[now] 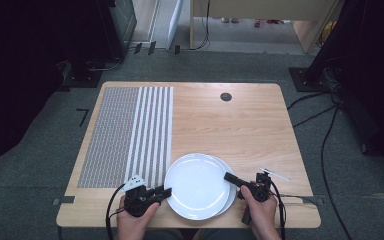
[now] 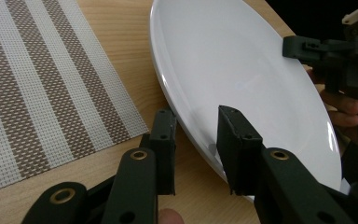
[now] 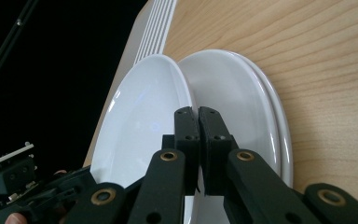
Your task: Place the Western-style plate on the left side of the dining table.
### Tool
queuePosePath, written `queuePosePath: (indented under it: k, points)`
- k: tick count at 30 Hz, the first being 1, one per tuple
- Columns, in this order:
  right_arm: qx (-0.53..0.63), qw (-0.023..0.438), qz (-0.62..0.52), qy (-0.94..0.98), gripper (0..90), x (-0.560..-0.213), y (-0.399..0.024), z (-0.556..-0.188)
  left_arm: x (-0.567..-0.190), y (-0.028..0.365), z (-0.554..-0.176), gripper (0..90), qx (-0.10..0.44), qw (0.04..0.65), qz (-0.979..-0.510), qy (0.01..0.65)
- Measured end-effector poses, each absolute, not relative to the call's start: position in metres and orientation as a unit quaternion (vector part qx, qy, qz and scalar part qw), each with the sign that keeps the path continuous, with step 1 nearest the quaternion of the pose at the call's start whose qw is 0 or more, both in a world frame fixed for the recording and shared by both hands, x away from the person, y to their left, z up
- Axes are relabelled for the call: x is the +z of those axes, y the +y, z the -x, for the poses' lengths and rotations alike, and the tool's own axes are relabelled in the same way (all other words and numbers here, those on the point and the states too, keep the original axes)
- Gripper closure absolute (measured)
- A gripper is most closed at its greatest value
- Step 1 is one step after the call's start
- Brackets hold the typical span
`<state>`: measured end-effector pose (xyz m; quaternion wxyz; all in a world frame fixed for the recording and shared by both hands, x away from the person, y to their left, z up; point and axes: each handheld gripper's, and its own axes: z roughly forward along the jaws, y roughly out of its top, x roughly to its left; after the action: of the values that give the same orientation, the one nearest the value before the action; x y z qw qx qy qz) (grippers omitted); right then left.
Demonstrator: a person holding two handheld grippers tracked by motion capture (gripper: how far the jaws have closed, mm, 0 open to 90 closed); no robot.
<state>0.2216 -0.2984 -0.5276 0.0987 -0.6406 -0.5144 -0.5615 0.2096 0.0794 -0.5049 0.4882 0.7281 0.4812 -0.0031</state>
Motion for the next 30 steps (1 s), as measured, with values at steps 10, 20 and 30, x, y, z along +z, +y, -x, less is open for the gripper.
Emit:
queuePosePath:
  k: [10,20,30]
  points:
    - [-0.566,0.114,0.642,-0.505,88.0,-0.514,-0.298,-0.228,-0.495,0.081,-0.22,69.8,-0.007,0.486,-0.726,0.486]
    - [-0.576,0.112,0.631,-0.508,87.9,-0.498,-0.289,-0.24,-0.474,0.093,-0.234,71.2,-0.011,0.498,-0.717,0.487]
    - [-0.584,0.117,0.623,-0.507,87.9,-0.481,-0.269,-0.262,-0.453,0.111,-0.25,71.7,0.003,0.501,-0.711,0.494]
